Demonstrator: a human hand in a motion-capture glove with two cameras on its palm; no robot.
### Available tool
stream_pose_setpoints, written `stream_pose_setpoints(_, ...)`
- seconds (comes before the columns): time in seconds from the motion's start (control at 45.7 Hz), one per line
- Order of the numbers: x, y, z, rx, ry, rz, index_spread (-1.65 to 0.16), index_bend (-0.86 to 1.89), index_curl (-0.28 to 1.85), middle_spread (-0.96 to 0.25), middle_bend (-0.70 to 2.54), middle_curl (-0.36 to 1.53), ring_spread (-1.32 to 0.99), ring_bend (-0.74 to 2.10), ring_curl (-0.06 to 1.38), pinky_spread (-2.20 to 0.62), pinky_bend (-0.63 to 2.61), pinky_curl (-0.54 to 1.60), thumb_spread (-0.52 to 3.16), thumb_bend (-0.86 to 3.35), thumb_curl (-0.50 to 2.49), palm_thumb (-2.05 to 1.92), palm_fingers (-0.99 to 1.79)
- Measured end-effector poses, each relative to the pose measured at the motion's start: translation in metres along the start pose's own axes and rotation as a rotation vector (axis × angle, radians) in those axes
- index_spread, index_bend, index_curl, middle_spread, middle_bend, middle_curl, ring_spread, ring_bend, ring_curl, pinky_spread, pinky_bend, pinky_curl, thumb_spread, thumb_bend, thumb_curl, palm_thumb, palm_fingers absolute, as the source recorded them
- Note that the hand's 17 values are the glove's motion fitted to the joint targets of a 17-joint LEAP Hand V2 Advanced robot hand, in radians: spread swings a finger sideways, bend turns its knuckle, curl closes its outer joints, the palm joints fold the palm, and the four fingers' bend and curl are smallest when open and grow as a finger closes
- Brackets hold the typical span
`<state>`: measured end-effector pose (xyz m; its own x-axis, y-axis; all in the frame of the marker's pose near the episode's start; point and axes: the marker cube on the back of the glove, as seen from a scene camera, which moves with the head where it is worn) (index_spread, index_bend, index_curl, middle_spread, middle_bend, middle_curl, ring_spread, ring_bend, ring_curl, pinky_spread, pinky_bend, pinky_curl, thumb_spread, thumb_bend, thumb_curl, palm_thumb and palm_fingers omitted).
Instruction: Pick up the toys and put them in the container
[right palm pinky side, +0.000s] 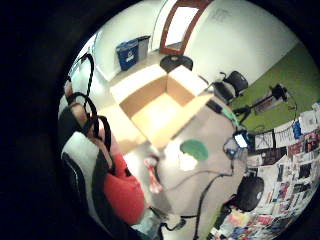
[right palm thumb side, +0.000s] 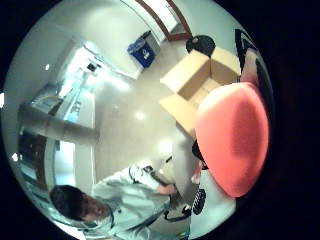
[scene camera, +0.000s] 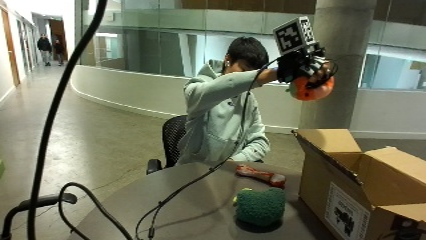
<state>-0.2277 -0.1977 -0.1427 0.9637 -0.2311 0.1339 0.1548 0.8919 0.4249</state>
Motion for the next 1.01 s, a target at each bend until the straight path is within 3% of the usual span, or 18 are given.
stream_pose_setpoints(0.109, -0.005, -0.037, 0.012, 0.117, 0.015, 0.094, -0.35, 0.66, 0.6, -0.25, 1.0, 0.67, -0.37, 1.27, 0.61, -0.36, 1.12, 0.52, 0.32, 0.23, 0.81, 0.68, 0.92)
stream_pose_setpoints(0.175, -0.004, -0.048, 0.027, 0.092, 0.009, 0.133, -0.35, 0.59, 0.63, -0.25, 0.96, 0.68, -0.36, 1.27, 0.62, -0.35, 1.16, 0.54, 0.35, 0.2, 0.81, 0.65, 0.72)
stream_pose_setpoints(0.197, -0.002, -0.05, 0.032, 0.064, 0.006, 0.144, -0.33, 0.44, 0.58, -0.24, 0.83, 0.64, -0.35, 1.24, 0.6, -0.32, 1.16, 0.53, 0.48, 0.19, 0.8, 0.62, 0.4)
stream_pose_setpoints(0.262, 0.005, -0.053, 0.046, -0.022, 0.003, 0.154, -0.31, 0.44, 0.63, -0.16, 0.6, 0.59, -0.26, 0.95, 0.58, -0.21, 1.17, 0.58, 0.71, 0.09, 0.72, 0.45, -0.36)
stream_pose_setpoints(0.284, 0.006, -0.053, 0.049, -0.042, 0.003, 0.15, -0.3, 0.38, 0.59, -0.14, 0.54, 0.56, -0.23, 0.81, 0.54, -0.18, 1.16, 0.55, 0.75, 0.05, 0.7, 0.4, -0.51)
stream_pose_setpoints(0.328, 0.01, -0.051, 0.053, -0.068, 0.004, 0.136, -0.3, 0.28, 0.52, -0.1, 0.44, 0.51, -0.18, 0.63, 0.46, -0.13, 1.09, 0.5, 0.82, -0.03, 0.65, 0.29, -0.56)
stream_pose_setpoints(0.437, 0.019, -0.036, 0.048, -0.073, -0.004, 0.11, -0.28, 0.13, 0.42, -0.03, 0.26, 0.43, -0.11, 0.37, 0.33, -0.05, 0.96, 0.42, 0.94, -0.05, 0.57, 0.19, -0.43)
stream_pose_setpoints(0.591, 0.042, -0.002, 0.028, -0.044, 0.004, 0.062, -0.26, 0.12, 0.37, 0.0, 0.15, 0.39, -0.06, 0.22, 0.27, 0.0, 0.82, 0.36, 1.07, -0.04, 0.49, 0.11, -0.28)
stream_pose_setpoints(0.7, 0.126, 0.007, 0.02, 0.001, 0.184, 0.093, -0.26, 0.13, 0.35, 0.01, 0.15, 0.37, -0.04, 0.18, 0.26, 0.02, 0.75, 0.34, 1.12, -0.02, 0.45, 0.1, -0.21)
stream_pose_setpoints(0.831, 0.096, 0.074, 0.013, -0.038, 0.029, 0.078, -0.27, 0.14, 0.34, 0.01, 0.18, 0.36, -0.03, 0.19, 0.27, 0.03, 0.7, 0.32, 1.18, -0.01, 0.42, 0.09, -0.11)
stream_pose_setpoints(1.006, 0.156, 0.135, 0.048, -0.134, 0.02, 0.137, -0.26, 0.14, 0.33, 0.01, 0.18, 0.37, -0.03, 0.2, 0.28, 0.03, 0.68, 0.32, 1.26, -0.01, 0.39, 0.11, -0.07)
